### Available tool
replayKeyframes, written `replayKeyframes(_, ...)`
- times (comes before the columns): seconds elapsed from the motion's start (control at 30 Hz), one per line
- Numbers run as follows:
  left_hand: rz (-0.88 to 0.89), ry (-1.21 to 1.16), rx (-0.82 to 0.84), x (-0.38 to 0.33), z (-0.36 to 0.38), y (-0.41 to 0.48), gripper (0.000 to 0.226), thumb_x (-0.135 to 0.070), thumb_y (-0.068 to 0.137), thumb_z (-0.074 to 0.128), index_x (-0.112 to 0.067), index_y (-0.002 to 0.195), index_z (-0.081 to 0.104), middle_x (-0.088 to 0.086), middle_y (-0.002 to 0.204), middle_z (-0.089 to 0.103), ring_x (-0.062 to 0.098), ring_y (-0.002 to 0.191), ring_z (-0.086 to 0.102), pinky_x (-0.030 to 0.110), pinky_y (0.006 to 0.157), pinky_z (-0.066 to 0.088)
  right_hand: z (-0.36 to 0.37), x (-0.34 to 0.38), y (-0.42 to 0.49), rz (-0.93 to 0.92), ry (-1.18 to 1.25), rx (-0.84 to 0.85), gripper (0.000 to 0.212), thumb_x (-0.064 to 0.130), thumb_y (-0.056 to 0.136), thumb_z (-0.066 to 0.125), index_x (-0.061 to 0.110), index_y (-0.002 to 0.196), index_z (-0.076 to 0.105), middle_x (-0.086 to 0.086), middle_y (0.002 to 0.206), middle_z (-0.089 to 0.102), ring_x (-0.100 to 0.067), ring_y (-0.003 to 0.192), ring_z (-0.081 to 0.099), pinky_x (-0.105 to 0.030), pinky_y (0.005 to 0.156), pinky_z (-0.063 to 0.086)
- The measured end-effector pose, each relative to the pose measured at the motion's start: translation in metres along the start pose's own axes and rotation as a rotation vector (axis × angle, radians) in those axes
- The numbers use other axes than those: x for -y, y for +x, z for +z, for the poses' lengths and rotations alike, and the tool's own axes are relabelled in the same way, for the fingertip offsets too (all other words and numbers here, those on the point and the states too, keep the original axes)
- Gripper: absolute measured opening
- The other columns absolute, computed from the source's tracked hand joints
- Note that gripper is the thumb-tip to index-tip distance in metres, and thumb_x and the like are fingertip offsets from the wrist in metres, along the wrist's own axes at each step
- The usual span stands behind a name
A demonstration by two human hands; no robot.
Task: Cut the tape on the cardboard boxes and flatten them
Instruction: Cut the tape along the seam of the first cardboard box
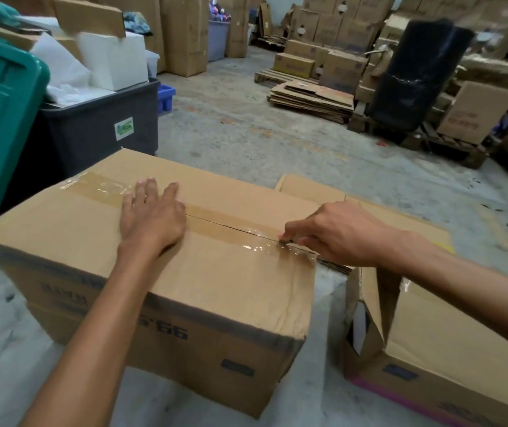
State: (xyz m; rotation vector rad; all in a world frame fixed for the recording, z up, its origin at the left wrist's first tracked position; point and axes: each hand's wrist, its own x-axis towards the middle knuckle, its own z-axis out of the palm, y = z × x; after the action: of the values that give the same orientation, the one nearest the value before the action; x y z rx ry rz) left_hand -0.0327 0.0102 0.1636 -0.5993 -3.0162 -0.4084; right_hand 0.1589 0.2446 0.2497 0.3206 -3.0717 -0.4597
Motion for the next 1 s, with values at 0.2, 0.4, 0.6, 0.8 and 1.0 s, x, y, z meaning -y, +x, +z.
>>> replayKeyframes(0.2,0.001,-0.043,-0.051,-0.002,0.000,0.005,0.050,-0.034,0.104,0.024,-0.026,0.153,0.027,0.011,0.163,0.015,0.027,0.151,0.009,0.044,0.122,0.007,0.003,-0.009,-0.023,-0.017,0.010,-0.038,0.028,0.037,0.104,0.038,0.039,0.126,0.056,0.008,0.100,0.074,-0.019,0.083,0.068,-0.026,0.050,0.034)
replayKeyframes(0.4,-0.072,0.053,-0.062,-0.051,0.004,-0.027,0.051,-0.034,0.102,0.024,-0.015,0.148,0.031,0.026,0.158,0.018,0.036,0.148,0.009,0.053,0.119,0.005,0.005,-0.012,-0.019,-0.006,0.013,-0.020,0.022,0.035,0.100,0.043,0.036,0.116,0.058,-0.002,0.086,0.071,-0.027,0.078,0.066,-0.040,0.066,0.055)
replayKeyframes(0.6,0.192,0.084,0.041,-0.098,0.015,-0.053,0.064,-0.057,0.099,0.010,-0.029,0.157,0.004,0.006,0.164,-0.009,0.021,0.151,-0.013,0.046,0.120,-0.010,0.005,-0.017,-0.020,-0.017,0.035,-0.053,0.022,0.038,0.099,0.046,0.039,0.117,0.058,0.007,0.095,0.073,-0.021,0.086,0.067,-0.037,0.068,0.053)
replayKeyframes(0.8,0.149,0.104,0.067,-0.091,0.018,-0.045,0.064,-0.062,0.096,0.010,-0.038,0.155,0.002,-0.001,0.165,-0.004,0.022,0.152,-0.005,0.050,0.120,-0.002,0.017,-0.019,-0.050,0.006,0.057,-0.118,0.021,0.040,0.102,0.040,0.039,0.116,0.055,0.010,0.085,0.069,-0.020,0.076,0.066,-0.029,0.053,0.041)
replayKeyframes(1.0,0.149,0.088,0.054,-0.091,0.022,-0.044,0.065,-0.063,0.096,0.010,-0.038,0.155,0.002,0.000,0.165,-0.004,0.023,0.152,-0.005,0.051,0.120,-0.002,0.029,-0.021,-0.063,0.050,0.003,-0.097,0.012,0.039,0.102,0.036,0.040,0.111,0.043,0.008,0.095,0.074,-0.021,0.076,0.067,-0.030,0.051,0.039)
